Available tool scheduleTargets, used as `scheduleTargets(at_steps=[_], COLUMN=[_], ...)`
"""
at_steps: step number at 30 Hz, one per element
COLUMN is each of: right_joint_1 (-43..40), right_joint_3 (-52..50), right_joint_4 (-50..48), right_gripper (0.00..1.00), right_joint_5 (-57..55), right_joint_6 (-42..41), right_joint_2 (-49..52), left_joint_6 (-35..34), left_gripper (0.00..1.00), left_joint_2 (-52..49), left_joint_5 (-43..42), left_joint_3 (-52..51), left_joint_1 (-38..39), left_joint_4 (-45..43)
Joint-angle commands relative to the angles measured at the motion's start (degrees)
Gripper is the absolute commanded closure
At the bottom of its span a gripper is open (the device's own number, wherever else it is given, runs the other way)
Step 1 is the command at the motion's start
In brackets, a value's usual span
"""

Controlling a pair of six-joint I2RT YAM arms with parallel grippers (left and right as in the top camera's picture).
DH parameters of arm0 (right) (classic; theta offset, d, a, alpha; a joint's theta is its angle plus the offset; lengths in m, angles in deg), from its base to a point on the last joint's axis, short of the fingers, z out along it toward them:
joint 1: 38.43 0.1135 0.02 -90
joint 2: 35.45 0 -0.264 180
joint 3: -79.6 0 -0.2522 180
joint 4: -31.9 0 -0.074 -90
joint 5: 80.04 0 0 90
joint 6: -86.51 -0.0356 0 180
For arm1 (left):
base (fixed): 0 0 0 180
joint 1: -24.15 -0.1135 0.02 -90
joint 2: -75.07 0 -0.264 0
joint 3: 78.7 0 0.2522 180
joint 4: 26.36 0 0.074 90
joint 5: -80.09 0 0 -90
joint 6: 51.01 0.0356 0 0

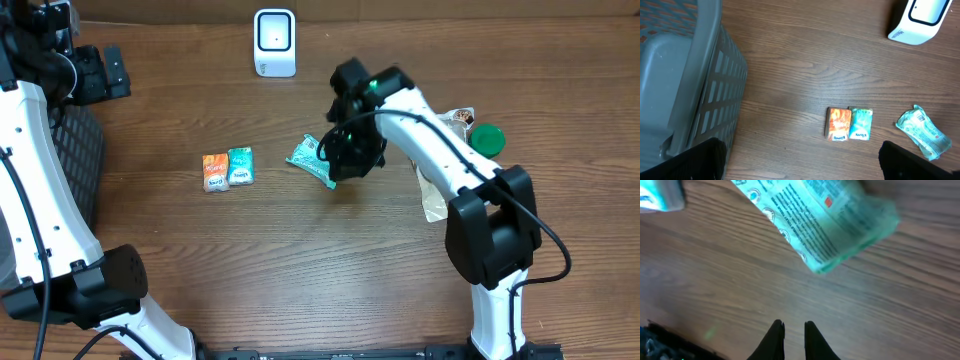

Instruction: Scan the item barcode

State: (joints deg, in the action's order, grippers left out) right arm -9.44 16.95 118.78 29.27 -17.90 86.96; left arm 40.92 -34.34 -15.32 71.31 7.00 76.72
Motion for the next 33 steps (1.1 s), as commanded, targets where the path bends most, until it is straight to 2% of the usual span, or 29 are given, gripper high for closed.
scheduleTargets(at_steps=[1, 5, 11, 21, 25, 32, 33], right_joint_1=[2.14, 3.80, 5.03, 1.33, -0.17, -3.85, -4.85], right_joint_3=[-4.37, -7.54, -13.44, -13.62, -13.11, -6.40, -5.11], right_joint_4=[-4.48, -10.05, -17.66, -17.77, -16.98, -8.04, -6.58], right_gripper=[0.89, 0.91, 0.91, 0.92, 0.94, 0.95, 0.89], right_joint_5=[-0.17, -0.76, -10.99, -13.49, -10.75, -7.65, -7.61], right_joint_6=[-3.98, -6.40, -10.71, -10.54, -7.37, -4.72, -4.04], right_joint_2=[-1.09, -1.07, -0.90, -0.90, -0.92, -2.51, -3.34], left_joint_6=[0.85, 0.85, 0.85, 0.85, 0.85, 0.87, 0.85], left_gripper=[0.00, 0.00, 0.00, 0.00, 0.00, 0.00, 0.01], left_joint_2=[0.96, 0.96, 0.96, 0.96, 0.96, 0.96, 0.96], left_joint_5=[-0.39, -0.39, -0.39, -0.39, -0.39, -0.39, -0.39], left_joint_3=[1.11, 1.11, 1.11, 1.11, 1.11, 1.11, 1.11], left_joint_1=[-0.09, -0.09, -0.09, -0.09, -0.09, -0.09, -0.09], left_joint_4=[0.02, 0.02, 0.02, 0.02, 0.02, 0.02, 0.02])
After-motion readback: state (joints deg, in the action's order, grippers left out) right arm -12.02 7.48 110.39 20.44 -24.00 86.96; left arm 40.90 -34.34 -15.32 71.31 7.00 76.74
